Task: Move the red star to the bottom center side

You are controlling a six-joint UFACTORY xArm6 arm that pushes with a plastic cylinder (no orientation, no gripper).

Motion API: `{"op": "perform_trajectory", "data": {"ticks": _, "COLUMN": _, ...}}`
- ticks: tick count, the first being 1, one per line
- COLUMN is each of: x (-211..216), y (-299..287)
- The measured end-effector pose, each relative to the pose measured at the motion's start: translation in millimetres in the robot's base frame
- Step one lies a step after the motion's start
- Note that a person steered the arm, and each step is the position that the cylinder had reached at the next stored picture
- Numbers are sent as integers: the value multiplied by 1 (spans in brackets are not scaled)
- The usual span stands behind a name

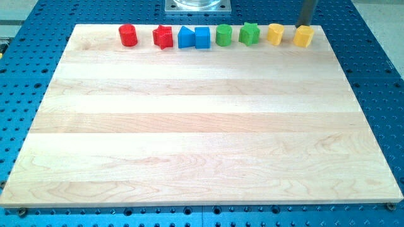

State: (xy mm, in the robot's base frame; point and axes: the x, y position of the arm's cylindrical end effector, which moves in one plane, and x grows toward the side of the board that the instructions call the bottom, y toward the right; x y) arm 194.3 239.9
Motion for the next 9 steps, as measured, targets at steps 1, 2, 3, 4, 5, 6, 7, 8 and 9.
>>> {"op": "perform_trajectory", "data": {"ticks": 1, "x": -3, "y": -6}}
{"op": "perform_trajectory", "data": {"ticks": 2, "x": -3, "y": -6}}
{"op": "perform_trajectory", "data": {"ticks": 3, "x": -3, "y": -10}}
{"op": "perform_trajectory", "data": {"ticks": 4, "x": -2, "y": -6}}
{"op": "perform_trajectory", "data": {"ticks": 5, "x": 2, "y": -5}}
{"op": "perform_trajectory", "data": {"ticks": 6, "x": -3, "y": -11}}
{"op": "perform_trajectory", "data": {"ticks": 7, "x": -1, "y": -44}}
{"op": "perform_trajectory", "data": {"ticks": 8, "x": -2, "y": -60}}
{"op": "perform_trajectory", "data": {"ticks": 9, "x": -3, "y": -68}}
